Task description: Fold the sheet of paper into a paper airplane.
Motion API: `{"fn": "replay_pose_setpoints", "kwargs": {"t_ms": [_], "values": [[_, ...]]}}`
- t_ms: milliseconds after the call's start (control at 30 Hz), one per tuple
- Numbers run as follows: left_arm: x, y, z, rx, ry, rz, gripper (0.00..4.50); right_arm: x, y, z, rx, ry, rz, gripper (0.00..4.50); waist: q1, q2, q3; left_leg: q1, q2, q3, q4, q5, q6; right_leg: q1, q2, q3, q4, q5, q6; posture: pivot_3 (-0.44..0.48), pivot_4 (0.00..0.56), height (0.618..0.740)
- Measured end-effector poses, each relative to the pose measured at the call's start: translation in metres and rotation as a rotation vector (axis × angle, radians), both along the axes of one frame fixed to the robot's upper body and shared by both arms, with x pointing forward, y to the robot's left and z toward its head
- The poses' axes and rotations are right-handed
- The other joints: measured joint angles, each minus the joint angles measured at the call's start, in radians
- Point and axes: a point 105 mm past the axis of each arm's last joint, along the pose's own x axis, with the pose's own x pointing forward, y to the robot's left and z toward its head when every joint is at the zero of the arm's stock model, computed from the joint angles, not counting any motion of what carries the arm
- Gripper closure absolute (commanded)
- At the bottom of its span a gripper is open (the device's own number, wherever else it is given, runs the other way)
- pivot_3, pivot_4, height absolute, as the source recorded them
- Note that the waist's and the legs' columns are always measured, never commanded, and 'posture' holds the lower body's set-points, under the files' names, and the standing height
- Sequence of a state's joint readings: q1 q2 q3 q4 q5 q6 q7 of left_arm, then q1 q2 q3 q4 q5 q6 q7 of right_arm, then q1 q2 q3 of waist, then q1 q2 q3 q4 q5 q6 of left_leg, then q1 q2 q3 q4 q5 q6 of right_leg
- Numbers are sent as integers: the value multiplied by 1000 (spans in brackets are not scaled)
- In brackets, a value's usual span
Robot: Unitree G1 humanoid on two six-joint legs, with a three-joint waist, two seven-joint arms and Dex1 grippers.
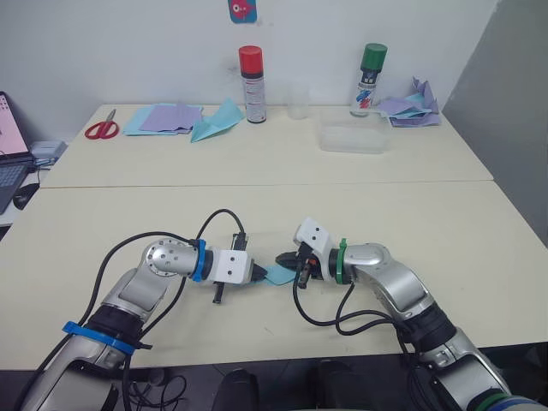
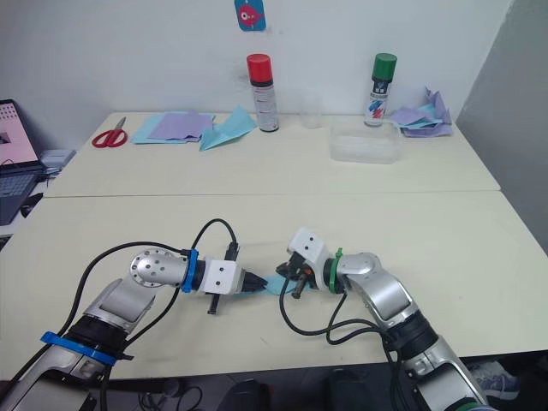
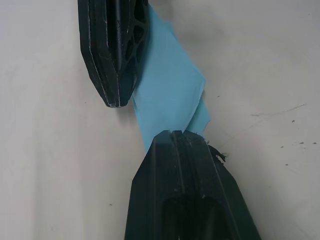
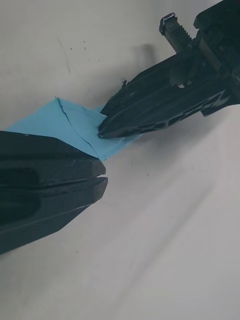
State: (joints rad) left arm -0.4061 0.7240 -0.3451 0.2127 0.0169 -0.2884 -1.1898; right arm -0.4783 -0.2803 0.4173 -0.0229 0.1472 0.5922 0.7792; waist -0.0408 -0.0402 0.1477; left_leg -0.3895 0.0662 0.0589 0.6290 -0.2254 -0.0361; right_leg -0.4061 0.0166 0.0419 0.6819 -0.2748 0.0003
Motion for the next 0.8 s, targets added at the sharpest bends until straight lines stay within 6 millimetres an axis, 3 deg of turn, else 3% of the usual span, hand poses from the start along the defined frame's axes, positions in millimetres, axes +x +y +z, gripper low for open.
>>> {"fn": "replay_pose_setpoints", "kwargs": {"t_ms": [800], "values": [[0,1,-1,4,11,12,4470,-1,-16,-21,-68,-82,-31,4500,-1,0,-5,3,0,0,-1,0,0,1,0,1,0,0,-1,0,150,740]]}}
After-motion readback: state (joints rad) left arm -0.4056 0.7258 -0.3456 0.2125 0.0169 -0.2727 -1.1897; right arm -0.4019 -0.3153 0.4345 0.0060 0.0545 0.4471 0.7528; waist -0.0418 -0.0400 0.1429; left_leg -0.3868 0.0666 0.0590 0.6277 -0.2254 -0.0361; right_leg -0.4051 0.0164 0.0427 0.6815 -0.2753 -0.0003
